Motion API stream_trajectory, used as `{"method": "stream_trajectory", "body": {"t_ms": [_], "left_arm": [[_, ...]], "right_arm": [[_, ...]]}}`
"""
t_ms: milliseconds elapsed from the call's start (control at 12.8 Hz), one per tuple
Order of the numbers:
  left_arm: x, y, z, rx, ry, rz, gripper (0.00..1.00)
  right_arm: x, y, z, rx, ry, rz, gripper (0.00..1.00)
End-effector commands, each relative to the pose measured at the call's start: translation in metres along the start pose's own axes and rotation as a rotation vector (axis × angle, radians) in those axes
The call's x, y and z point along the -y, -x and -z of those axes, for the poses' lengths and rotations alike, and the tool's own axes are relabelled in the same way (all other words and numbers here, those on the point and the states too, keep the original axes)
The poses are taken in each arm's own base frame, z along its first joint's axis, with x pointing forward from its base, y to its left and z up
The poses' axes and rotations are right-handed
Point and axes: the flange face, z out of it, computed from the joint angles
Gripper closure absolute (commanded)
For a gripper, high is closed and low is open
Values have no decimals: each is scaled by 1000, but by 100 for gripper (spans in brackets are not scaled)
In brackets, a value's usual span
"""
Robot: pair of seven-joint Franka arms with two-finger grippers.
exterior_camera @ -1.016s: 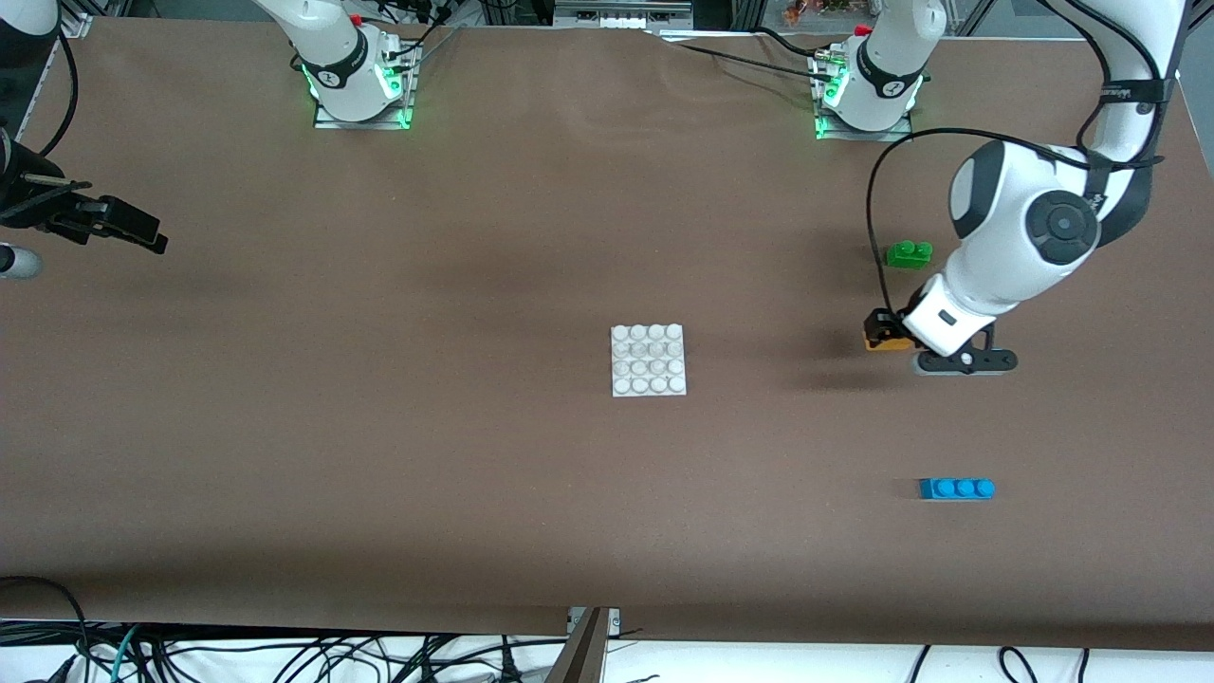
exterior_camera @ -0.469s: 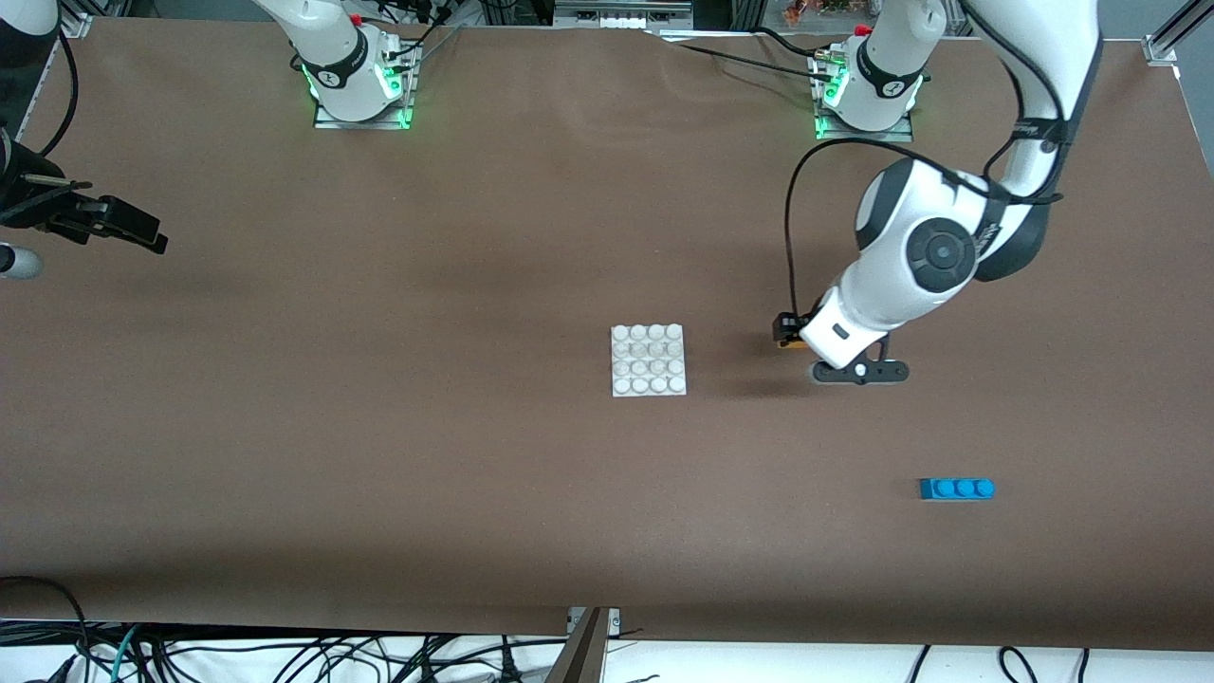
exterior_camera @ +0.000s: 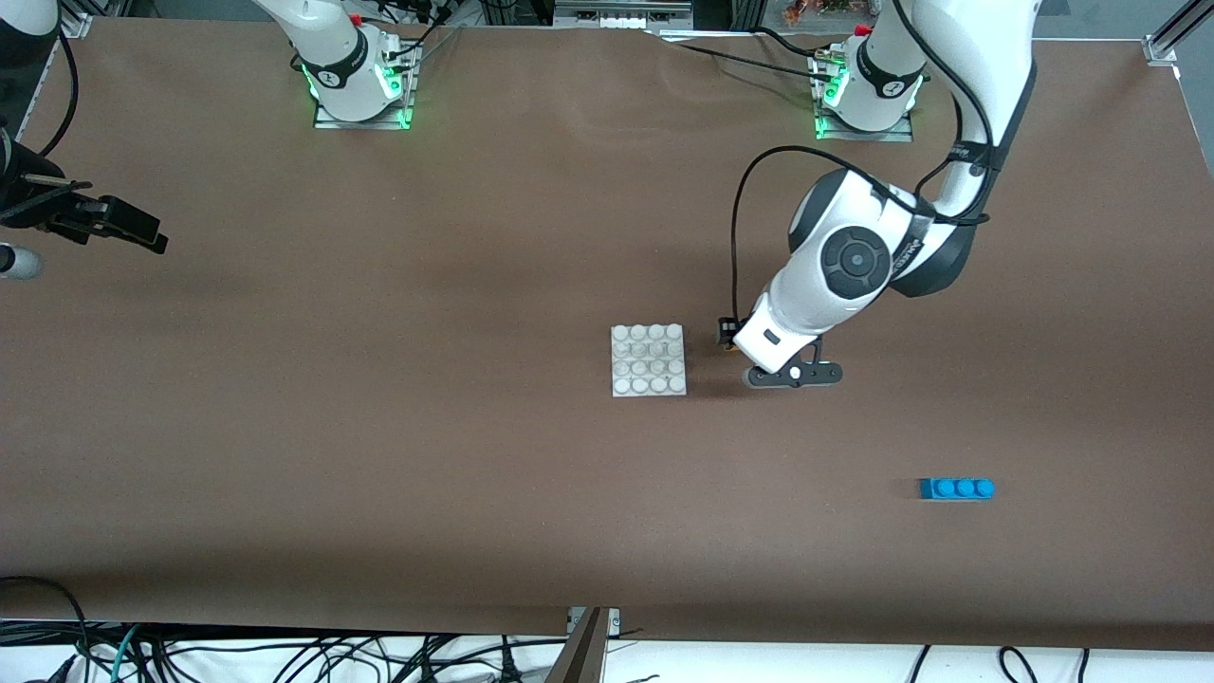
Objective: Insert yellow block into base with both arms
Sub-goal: 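Carry the yellow block with the left gripper over the white base plate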
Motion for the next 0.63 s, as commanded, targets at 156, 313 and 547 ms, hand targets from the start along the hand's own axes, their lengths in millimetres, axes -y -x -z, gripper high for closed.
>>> {"method": "stream_trajectory", "body": {"t_ms": [156,313,547], "left_arm": [[-49,-4,-9,11,31,45,100],[-73,-3,-21,11,36,43,100],[-103,7,-48,15,13,39,100]], "right_arm": [[1,2,2,5,1,-5,0],[0,2,1,7,1,-6,0],[1,2,1,7,1,-5,0]]}}
